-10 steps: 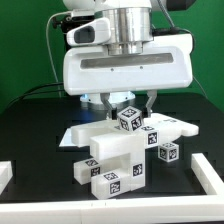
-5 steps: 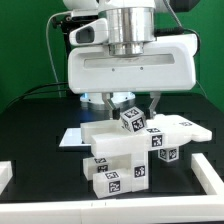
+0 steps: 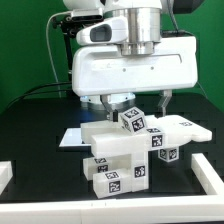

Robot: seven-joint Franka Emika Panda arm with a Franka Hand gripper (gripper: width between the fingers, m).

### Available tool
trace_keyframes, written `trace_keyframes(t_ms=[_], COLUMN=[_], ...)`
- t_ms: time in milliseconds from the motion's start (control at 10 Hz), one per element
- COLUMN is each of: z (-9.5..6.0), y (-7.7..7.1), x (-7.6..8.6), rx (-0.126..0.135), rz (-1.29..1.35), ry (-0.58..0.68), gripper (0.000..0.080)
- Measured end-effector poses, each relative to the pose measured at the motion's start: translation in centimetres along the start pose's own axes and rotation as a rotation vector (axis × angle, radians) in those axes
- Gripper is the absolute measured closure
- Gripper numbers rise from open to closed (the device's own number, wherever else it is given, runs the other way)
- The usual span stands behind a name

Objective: Assemble chair

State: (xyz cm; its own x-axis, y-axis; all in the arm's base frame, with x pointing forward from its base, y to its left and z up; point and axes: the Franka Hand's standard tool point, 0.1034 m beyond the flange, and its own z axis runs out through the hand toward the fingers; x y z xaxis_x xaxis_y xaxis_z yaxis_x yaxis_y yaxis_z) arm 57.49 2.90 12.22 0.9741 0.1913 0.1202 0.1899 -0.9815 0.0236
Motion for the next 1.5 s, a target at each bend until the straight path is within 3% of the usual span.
trace_keyframes(t_ms=[400, 500, 600, 700, 800, 1100, 1300, 1500], z=[-0.1, -0.1, -0.1, -0.2, -0.3, -0.3, -0.2, -0.1], y=[0.2, 0.2, 0.2, 0.2, 0.2, 0.2, -0.2, -0.8], x=[-0.1, -0.2, -0.2, 0.0, 0.1, 0.2, 1.2, 1.8], rx=[0.015, 0.014, 0.014, 0.014, 0.013, 0.008, -0.006, -0.001], rz=[0.031, 0.049, 0.062, 0.111, 0.192, 0.388, 0.532, 0.691], ry=[-0.038, -0.039, -0.039, -0.035, -0.032, -0.029, 0.036, 0.058], gripper=[0.0151, 0.0245, 0.0428, 0.0428, 0.0505, 0.0509, 0.0509, 0.051])
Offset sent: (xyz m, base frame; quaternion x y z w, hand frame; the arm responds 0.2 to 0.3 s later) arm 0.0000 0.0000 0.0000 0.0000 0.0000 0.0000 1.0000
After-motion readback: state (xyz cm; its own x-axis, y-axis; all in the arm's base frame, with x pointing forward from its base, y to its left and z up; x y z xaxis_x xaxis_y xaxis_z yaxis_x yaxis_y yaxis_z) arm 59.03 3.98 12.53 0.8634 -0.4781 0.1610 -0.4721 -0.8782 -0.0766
